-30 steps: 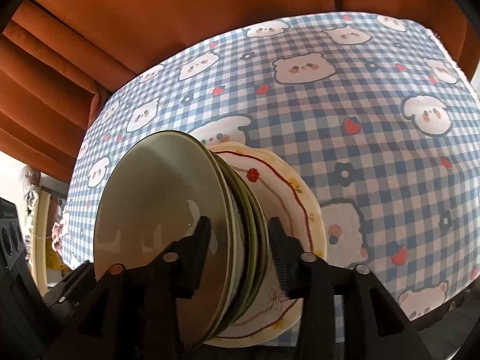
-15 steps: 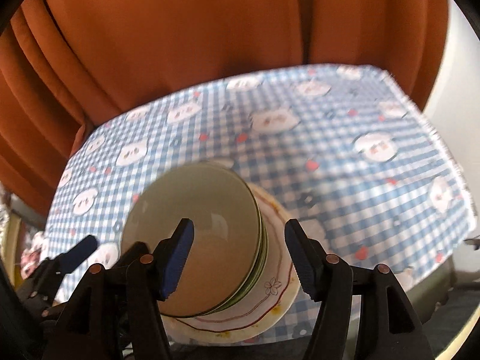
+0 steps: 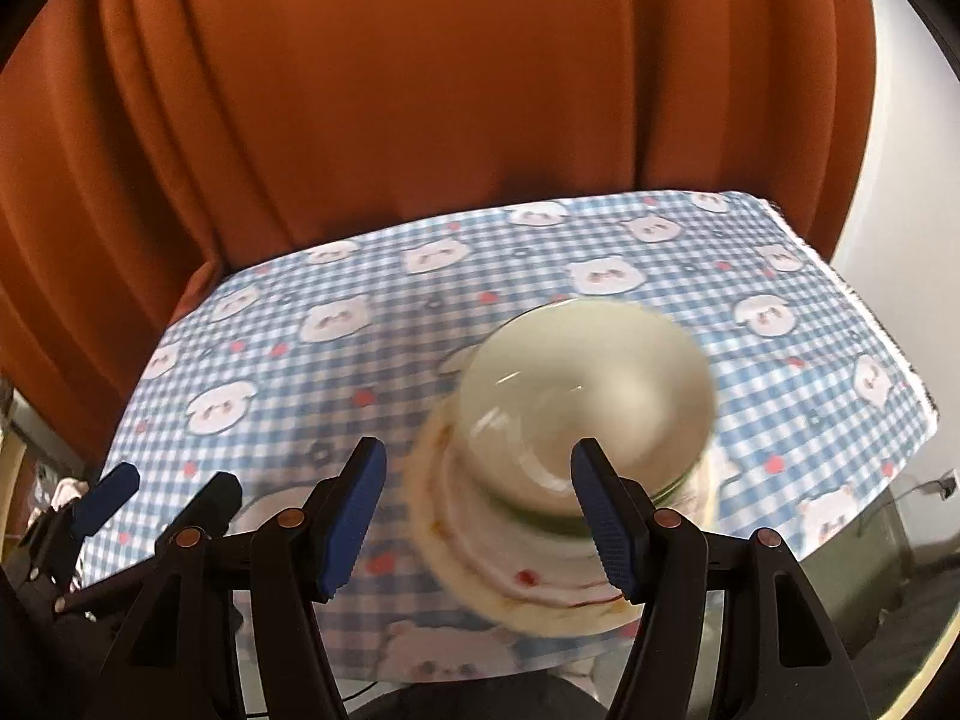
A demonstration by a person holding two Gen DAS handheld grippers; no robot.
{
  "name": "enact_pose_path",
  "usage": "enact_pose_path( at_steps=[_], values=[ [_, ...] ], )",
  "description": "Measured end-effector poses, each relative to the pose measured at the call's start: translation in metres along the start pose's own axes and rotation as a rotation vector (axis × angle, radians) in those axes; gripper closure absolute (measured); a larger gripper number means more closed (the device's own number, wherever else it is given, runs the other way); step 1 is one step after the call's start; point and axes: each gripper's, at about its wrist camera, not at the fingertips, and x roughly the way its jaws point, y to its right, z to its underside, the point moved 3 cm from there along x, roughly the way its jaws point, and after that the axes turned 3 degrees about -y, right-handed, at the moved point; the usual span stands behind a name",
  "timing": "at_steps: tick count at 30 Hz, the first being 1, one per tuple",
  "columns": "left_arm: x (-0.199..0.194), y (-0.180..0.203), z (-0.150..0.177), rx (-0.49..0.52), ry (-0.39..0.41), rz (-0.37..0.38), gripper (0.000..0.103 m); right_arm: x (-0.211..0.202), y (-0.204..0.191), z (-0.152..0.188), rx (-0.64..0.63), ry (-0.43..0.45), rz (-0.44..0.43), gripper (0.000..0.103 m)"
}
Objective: Organize plates and bowls
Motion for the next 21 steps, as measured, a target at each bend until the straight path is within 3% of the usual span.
enact_pose_path(
  at_steps=[10, 21],
  values=[
    [-0.013, -0.054, 0.029, 0.012, 0.039, -0.010, 0.013, -0.001, -0.049, 0.052, -0.021, 0.070, -0.005, 0.031],
    [-0.029, -0.067, 0.046, 0.016, 0.052, 0.013, 0.008, -0.014, -0.068, 0.079, -0.006, 0.077, 0.012, 0.026]
  ],
)
